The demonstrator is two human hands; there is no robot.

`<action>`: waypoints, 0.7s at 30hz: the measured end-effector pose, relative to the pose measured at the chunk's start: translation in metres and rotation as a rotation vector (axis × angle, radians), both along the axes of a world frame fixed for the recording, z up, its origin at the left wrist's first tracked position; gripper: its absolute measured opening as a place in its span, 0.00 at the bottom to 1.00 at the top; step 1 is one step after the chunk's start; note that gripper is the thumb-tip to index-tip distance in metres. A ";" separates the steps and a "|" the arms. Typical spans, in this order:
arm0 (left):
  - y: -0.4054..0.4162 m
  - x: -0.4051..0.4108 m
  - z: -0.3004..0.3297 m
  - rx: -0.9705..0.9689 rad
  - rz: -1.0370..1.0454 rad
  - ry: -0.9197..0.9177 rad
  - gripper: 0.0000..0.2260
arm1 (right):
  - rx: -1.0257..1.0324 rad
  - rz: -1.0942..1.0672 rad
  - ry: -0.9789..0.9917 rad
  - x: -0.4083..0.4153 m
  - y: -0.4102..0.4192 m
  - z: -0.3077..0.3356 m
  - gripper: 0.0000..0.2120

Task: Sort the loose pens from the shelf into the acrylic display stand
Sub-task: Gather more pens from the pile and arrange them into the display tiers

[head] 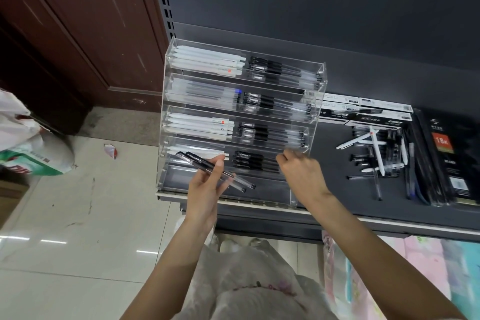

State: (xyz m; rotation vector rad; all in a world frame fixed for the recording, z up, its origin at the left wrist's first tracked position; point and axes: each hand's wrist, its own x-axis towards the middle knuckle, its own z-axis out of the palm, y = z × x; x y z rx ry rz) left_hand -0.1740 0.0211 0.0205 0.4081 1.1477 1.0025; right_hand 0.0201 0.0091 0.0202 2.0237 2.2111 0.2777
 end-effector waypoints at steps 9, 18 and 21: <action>-0.003 0.000 -0.005 0.010 0.019 -0.011 0.10 | -0.072 -0.097 0.979 -0.044 -0.022 0.026 0.11; -0.017 -0.008 -0.010 0.084 -0.046 0.072 0.10 | -0.203 -0.221 1.263 -0.064 -0.038 0.015 0.05; -0.024 -0.010 -0.011 0.138 -0.133 0.151 0.08 | -0.143 -0.213 1.204 -0.058 -0.042 0.009 0.03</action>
